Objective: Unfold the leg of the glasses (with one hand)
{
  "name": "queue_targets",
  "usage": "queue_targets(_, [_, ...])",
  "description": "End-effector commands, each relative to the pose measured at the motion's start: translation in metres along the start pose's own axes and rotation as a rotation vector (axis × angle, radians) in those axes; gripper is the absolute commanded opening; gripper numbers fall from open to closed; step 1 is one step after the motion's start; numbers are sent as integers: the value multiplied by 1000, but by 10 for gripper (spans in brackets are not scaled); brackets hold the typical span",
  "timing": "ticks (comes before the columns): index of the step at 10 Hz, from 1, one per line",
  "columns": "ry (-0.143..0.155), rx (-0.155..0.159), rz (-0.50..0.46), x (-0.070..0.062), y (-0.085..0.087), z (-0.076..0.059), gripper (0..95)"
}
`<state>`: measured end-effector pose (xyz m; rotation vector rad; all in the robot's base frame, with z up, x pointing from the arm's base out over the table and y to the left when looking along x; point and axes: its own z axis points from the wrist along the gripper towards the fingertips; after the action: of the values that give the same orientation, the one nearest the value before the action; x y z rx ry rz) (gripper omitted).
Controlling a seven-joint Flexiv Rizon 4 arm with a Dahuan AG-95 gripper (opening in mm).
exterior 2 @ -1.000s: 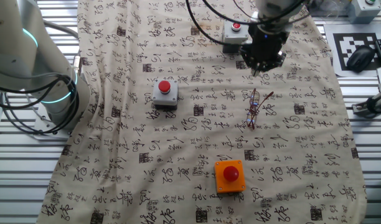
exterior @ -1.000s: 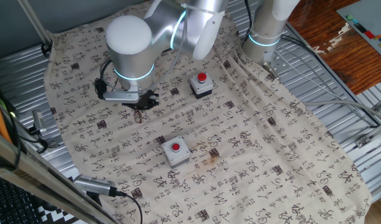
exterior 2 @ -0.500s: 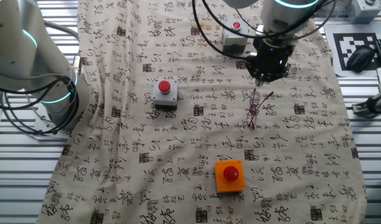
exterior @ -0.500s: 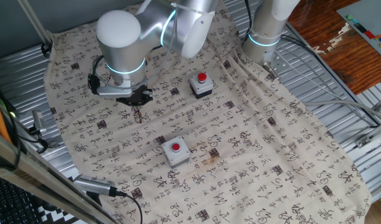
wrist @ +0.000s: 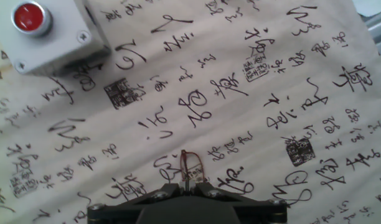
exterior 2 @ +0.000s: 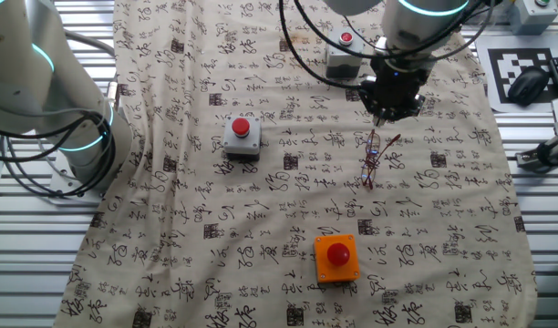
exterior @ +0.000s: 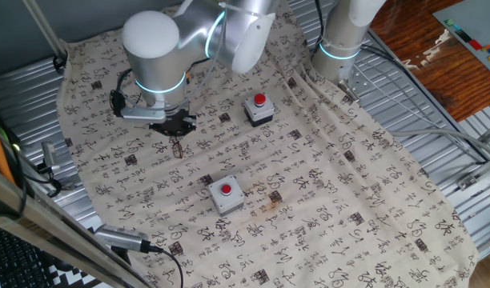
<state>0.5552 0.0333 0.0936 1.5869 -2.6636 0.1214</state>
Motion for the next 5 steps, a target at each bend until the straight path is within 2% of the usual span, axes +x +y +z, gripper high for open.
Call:
queue_targets(1, [1, -2, -39, -3, -14, 0, 0])
queue_targets(2, [4, -2, -42, -5, -17, 0, 0])
queue_targets(3, [11, -1, -51, -14, -24, 1, 0])
queue_targets(5, [12, 1, -56, -21, -30, 7, 0])
